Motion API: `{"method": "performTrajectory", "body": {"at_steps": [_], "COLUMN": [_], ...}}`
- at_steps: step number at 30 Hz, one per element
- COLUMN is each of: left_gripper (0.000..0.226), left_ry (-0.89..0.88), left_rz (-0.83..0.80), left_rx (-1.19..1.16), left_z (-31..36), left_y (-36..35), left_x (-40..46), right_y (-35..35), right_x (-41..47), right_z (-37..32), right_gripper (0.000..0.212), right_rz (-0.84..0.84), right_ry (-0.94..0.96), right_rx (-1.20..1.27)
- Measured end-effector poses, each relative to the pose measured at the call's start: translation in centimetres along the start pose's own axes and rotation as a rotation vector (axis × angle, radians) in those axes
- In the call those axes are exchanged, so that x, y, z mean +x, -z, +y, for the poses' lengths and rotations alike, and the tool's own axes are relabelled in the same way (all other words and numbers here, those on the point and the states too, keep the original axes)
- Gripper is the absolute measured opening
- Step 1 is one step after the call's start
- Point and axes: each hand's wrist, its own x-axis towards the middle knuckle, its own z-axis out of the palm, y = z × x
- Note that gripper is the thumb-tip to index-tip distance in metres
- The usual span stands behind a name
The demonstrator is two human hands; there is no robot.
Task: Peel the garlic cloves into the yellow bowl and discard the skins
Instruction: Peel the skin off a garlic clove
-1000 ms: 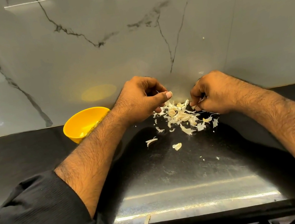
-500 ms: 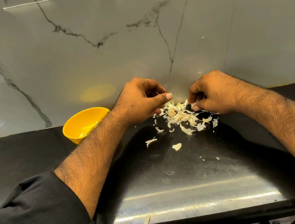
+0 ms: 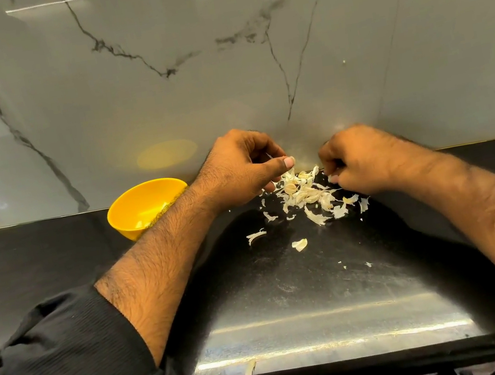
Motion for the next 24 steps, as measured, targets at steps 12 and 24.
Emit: {"method": "performTrajectory", "body": {"at_steps": [12, 24], "left_gripper": [0.021, 0.017], "left_ry": [0.002, -0.021], "left_rz": [-0.019, -0.002], "left_rx": [0.007, -0.026], "left_z": [0.2, 0.4], "left_y": [0.0, 0.1], "left_x": [0.0, -0.1], "right_y": [0.8, 0.2], "right_x": [-0.4, 0.0], "right_z": [-0.6, 1.2], "right_gripper": [0.022, 0.024], "right_rz": [0.262, 0.070], "right_ry": [0.098, 0.015], "right_rx": [0.133, 1.243]}}
